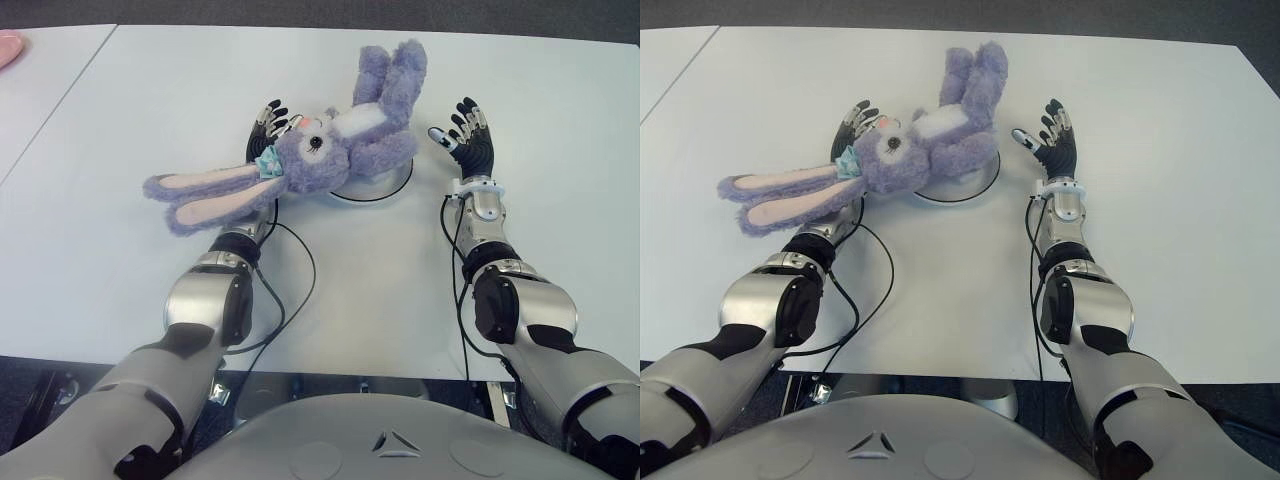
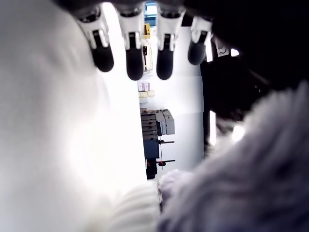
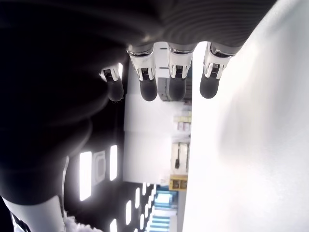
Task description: Put the doll into the plate.
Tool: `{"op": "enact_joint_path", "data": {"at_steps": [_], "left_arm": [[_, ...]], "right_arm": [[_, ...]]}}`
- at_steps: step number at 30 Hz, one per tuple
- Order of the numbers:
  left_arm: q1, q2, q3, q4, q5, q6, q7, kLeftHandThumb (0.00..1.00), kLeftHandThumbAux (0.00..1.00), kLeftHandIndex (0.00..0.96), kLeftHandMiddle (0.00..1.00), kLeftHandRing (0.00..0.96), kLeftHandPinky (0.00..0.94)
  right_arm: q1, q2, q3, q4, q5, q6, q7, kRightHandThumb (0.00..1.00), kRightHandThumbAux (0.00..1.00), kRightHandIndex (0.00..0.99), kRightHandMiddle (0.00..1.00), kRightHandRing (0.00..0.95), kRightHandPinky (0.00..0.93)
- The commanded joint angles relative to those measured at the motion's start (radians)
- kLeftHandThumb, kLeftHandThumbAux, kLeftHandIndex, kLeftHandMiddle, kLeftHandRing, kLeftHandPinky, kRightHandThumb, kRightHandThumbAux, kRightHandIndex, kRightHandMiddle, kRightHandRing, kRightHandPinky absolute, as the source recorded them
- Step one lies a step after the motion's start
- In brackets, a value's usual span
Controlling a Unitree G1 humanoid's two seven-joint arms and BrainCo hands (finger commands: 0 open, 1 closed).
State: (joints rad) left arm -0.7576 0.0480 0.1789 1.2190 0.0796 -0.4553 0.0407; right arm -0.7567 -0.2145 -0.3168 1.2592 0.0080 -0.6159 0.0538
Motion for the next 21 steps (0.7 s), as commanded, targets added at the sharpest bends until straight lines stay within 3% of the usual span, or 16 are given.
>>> {"op": "enact_joint_path", "data": {"at_steps": [1,12,21], "left_arm": [[0.226,-0.022,0.002,0.149,0.009,0.158,-0.020,0.000,0.515,0.119,0.159,0.152,0.146],[0.228,-0.013,0.003,0.147,0.009,0.152,0.002,0.000,0.581,0.137,0.187,0.187,0.186],[0.241,-0.010,0.007,0.143,0.005,0.130,0.015,0.000,0.612,0.130,0.173,0.171,0.163]], "right_arm": [[0.181,0.085,-0.023,0.079,0.039,0.109,-0.008,0.000,0.737,0.084,0.096,0.080,0.093],[0.252,0.150,-0.021,0.089,0.031,0.135,-0.056,0.000,0.829,0.107,0.117,0.111,0.153],[0.273,0.180,-0.002,0.082,0.011,0.105,-0.106,0.000,0.911,0.112,0.130,0.135,0.183]]}}
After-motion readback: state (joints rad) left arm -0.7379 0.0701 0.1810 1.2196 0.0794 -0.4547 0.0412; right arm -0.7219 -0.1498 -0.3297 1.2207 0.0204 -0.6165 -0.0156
